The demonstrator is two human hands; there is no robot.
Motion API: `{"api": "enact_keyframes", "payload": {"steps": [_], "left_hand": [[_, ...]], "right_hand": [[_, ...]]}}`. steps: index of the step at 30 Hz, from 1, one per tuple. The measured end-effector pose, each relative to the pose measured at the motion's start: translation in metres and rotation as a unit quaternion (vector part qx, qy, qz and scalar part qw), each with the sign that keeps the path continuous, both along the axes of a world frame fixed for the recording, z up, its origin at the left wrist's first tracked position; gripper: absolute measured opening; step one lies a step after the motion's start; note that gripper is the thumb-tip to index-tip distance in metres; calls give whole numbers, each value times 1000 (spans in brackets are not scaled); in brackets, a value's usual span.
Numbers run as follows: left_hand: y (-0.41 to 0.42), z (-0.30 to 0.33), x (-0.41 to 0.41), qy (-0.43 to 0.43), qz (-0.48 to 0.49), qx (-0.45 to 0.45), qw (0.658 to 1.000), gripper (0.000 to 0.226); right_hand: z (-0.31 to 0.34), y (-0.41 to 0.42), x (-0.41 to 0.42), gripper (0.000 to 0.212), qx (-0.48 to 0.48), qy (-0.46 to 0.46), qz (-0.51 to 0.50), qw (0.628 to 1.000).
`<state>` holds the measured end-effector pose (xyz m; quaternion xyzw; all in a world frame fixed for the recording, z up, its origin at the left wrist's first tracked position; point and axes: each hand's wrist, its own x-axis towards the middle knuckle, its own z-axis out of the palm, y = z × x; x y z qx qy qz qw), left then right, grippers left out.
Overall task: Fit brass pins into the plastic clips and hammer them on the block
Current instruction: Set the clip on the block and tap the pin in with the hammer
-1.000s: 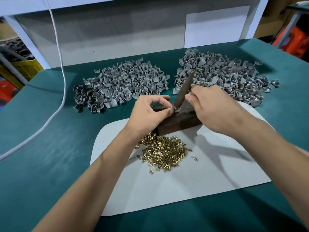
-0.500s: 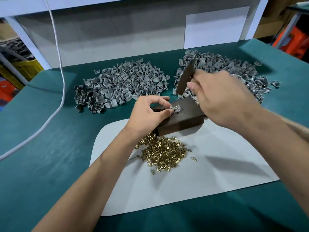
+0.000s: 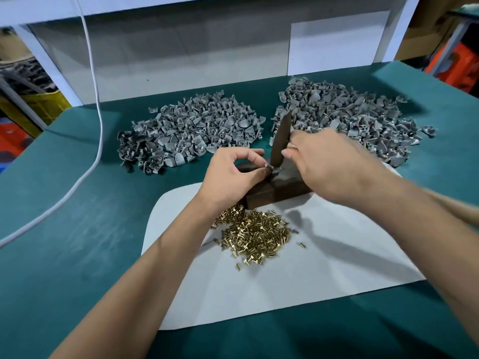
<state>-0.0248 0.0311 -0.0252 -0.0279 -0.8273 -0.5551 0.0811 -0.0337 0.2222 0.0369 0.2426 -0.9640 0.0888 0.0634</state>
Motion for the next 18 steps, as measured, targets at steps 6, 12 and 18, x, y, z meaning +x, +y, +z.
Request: {"api": "enact_keyframes", "payload": {"steps": [6, 12, 18], "left_hand": [[-1, -1, -1, 0, -3, -4, 1000, 4], [0, 0, 0, -2, 2, -3, 1000, 7], [1, -1, 1, 1, 2, 1, 1000, 4]], "right_hand": [[-4, -2, 4, 25, -79, 74, -33, 994], [5, 8, -5, 26, -19, 74, -38, 996], [-6, -2, -1, 22, -20, 9, -12, 1000]]}}
